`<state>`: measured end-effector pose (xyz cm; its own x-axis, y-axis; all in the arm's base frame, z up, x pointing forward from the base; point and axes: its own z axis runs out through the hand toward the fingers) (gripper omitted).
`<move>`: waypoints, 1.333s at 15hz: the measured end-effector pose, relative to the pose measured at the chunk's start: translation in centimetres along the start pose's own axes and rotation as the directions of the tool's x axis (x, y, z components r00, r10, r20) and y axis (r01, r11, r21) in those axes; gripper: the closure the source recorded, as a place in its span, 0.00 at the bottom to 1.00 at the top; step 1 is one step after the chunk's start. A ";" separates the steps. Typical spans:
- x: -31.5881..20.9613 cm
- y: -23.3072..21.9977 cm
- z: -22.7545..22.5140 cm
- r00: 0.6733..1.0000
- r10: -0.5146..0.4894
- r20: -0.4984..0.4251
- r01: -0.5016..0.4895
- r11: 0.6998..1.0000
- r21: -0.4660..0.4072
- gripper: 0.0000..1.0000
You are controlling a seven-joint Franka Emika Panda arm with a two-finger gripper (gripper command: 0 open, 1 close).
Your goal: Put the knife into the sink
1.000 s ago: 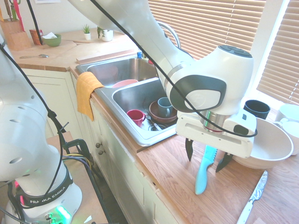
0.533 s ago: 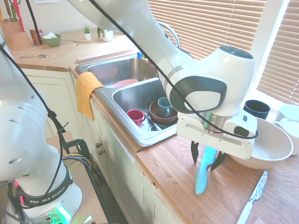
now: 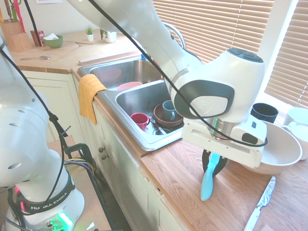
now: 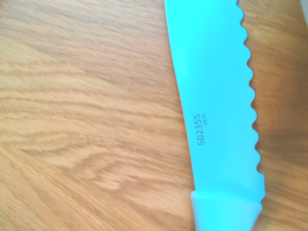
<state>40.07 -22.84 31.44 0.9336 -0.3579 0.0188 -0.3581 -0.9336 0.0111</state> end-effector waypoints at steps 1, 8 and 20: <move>-0.1 0.0 0.0 1.000 0.001 0.001 -0.001 1.000 0.000 1.00; -1.9 -0.5 -0.1 1.000 0.007 0.030 -0.007 1.000 0.017 1.00; -2.4 -5.1 -8.5 0.992 0.121 -0.029 -0.118 0.989 0.092 1.00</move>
<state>39.52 -17.05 39.81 0.8825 -0.4677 0.0488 -0.4631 -0.8824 -0.0827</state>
